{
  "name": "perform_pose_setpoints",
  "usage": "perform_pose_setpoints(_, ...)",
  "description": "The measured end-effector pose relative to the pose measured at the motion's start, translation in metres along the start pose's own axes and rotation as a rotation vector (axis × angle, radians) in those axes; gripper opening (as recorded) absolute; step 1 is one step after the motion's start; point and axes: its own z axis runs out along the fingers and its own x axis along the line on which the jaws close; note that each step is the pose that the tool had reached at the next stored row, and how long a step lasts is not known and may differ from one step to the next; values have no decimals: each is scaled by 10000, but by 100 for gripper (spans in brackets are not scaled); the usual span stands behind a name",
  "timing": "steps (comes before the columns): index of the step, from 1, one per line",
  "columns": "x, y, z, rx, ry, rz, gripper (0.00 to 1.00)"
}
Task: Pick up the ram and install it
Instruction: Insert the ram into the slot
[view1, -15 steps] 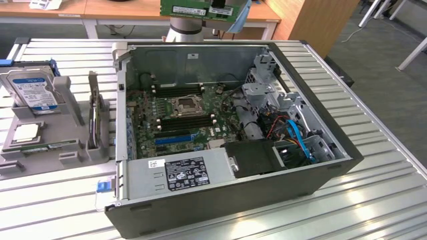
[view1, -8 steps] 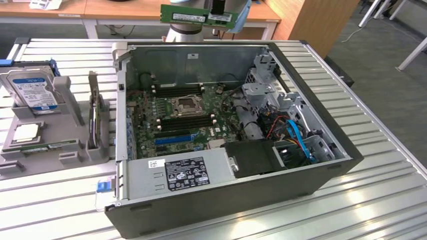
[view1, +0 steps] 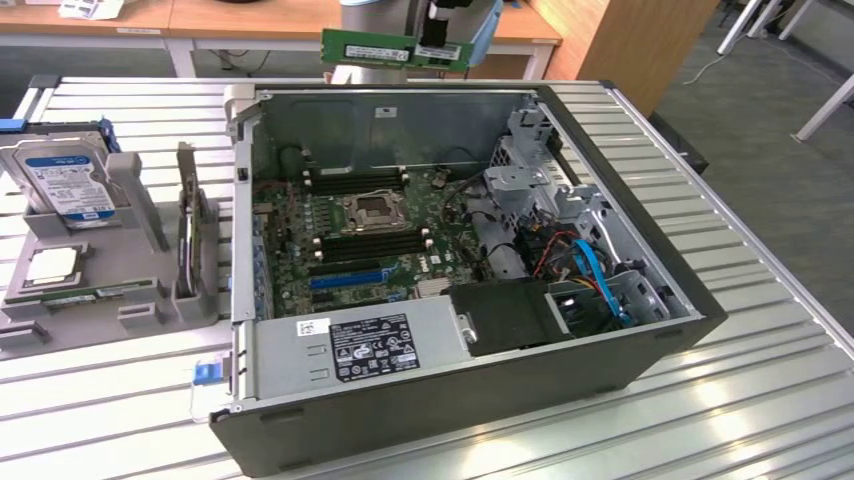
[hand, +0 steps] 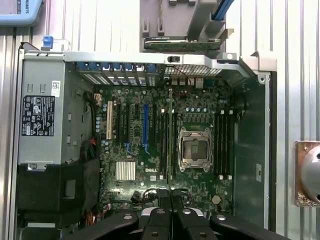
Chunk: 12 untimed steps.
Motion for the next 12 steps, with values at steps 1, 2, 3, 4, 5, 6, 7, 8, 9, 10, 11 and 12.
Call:
perform_pose_setpoints(1,4,-1,18,-1,1,0,11)
perform_pose_setpoints(2,7,-2,36,0,1,0,11)
perform_pose_setpoints(3,11,-3,56,0,0,0,11)
perform_pose_setpoints(4,14,-4,73,0,0,0,11)
perform_pose_setpoints(5,18,-5,91,0,0,0,11)
perform_pose_setpoints(6,22,-6,109,0,0,0,11)
perform_pose_setpoints(7,25,-7,127,0,0,0,11)
perform_pose_setpoints(8,29,-7,144,-1,1,0,11)
perform_pose_setpoints(9,33,-8,162,0,1,0,11)
perform_pose_setpoints(10,36,-9,181,0,0,0,11)
perform_pose_setpoints(11,40,-10,200,0,0,0,11)
perform_pose_setpoints(12,44,-11,218,0,0,0,11)
